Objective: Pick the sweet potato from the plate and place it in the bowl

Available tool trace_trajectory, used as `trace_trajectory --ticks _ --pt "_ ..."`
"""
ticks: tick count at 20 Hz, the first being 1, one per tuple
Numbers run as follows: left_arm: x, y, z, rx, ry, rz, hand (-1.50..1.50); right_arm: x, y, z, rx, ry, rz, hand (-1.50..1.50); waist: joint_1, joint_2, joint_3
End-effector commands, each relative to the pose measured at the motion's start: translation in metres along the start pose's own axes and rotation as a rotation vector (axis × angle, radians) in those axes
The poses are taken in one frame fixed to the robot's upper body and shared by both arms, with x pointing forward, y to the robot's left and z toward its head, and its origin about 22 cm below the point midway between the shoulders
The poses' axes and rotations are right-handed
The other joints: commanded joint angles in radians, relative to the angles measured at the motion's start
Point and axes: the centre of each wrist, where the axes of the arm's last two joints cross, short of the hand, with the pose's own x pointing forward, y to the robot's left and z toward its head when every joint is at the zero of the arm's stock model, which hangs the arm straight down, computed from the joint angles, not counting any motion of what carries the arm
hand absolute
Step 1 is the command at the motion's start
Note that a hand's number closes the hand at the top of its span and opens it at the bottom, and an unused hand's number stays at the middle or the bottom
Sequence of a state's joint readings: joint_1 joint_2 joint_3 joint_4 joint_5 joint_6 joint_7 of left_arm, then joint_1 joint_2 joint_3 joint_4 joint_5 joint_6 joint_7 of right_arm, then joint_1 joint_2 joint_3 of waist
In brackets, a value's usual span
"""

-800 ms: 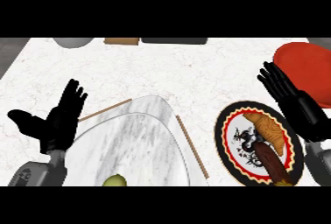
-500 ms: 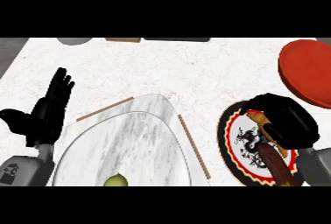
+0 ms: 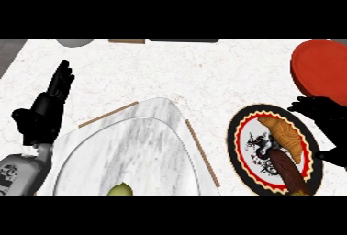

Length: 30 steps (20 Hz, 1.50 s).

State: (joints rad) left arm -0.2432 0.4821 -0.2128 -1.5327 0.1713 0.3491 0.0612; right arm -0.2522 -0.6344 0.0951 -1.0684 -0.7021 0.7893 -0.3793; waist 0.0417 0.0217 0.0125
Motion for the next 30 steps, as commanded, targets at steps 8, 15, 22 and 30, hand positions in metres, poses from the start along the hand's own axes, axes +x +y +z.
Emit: trace_trajectory --ticks 8,15,22,30 --pt "0.015 -0.001 -0.01 0.0 0.008 -0.023 0.0 0.103 -0.021 -0.034 0.398 0.089 0.308 -1.5 0.002 -0.009 -0.004" --pt "0.005 -0.013 -0.003 0.01 0.017 -0.028 0.0 0.111 0.009 -0.065 0.588 0.193 0.51 -1.5 -0.002 -0.009 -0.006" --pt "0.0 -0.019 -0.004 0.027 0.014 -0.035 0.0 0.089 0.041 -0.083 0.767 0.23 0.569 -1.5 -0.005 -0.008 -0.008" --pt "0.0 -0.004 -0.004 -0.004 0.023 -0.045 0.0 0.063 0.052 -0.067 0.896 0.351 0.719 -1.5 -0.009 -0.011 -0.01"
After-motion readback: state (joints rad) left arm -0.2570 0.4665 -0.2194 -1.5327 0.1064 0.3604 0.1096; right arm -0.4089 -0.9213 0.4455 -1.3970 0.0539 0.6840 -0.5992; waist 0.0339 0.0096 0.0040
